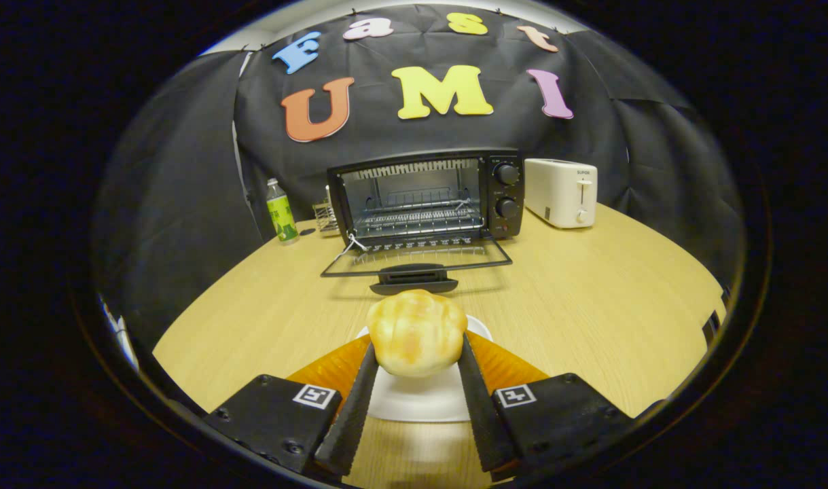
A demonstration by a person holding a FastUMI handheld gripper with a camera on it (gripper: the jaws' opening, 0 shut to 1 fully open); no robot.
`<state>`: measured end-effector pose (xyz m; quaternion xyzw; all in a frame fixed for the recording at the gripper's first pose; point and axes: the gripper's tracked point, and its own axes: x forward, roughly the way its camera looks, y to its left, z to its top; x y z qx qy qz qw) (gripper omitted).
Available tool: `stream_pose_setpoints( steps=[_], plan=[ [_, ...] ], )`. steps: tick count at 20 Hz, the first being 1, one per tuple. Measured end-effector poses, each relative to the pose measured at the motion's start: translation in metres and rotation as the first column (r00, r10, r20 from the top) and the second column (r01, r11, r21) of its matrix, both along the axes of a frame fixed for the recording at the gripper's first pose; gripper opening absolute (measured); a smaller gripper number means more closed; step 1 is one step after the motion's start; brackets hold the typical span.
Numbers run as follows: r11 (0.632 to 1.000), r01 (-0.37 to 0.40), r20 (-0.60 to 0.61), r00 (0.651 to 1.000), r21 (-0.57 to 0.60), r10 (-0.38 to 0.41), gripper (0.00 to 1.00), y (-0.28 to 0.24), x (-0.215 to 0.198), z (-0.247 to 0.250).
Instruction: Open the toaster oven, put the food inside, and close the toaster oven door.
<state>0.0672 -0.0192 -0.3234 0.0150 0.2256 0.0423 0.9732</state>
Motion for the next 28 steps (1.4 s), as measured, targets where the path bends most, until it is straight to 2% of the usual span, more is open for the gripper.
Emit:
stream_pose_setpoints(
  steps=[3,5,10,14,16,17,21,24,28],
  plan=[
    [0.986,0.006,-0.004,1.000,0.164,-0.005,0.71,0.011,0.014,0.019],
    [0.960,0.004,0.019,1.000,0.279,-0.009,0.71,0.016,0.030,0.037],
    [0.825,0.069,-0.038,0.998,0.560,-0.058,0.71,0.020,0.082,0.067],
    [0.711,0.116,-0.074,0.993,0.694,-0.090,0.71,0.016,0.130,0.079],
    [0.673,0.139,-0.096,0.990,0.726,-0.101,0.71,0.016,0.152,0.078],
    [0.665,0.143,-0.097,0.990,0.733,-0.106,0.71,0.016,0.164,0.076],
    [0.679,0.155,-0.089,0.987,0.718,-0.132,0.71,0.018,0.205,0.064],
    [0.676,0.161,-0.104,0.987,0.719,-0.124,0.71,0.026,0.229,0.059],
    [0.695,0.160,-0.075,0.986,0.701,-0.152,0.71,0.029,0.262,0.060]
  ],
)
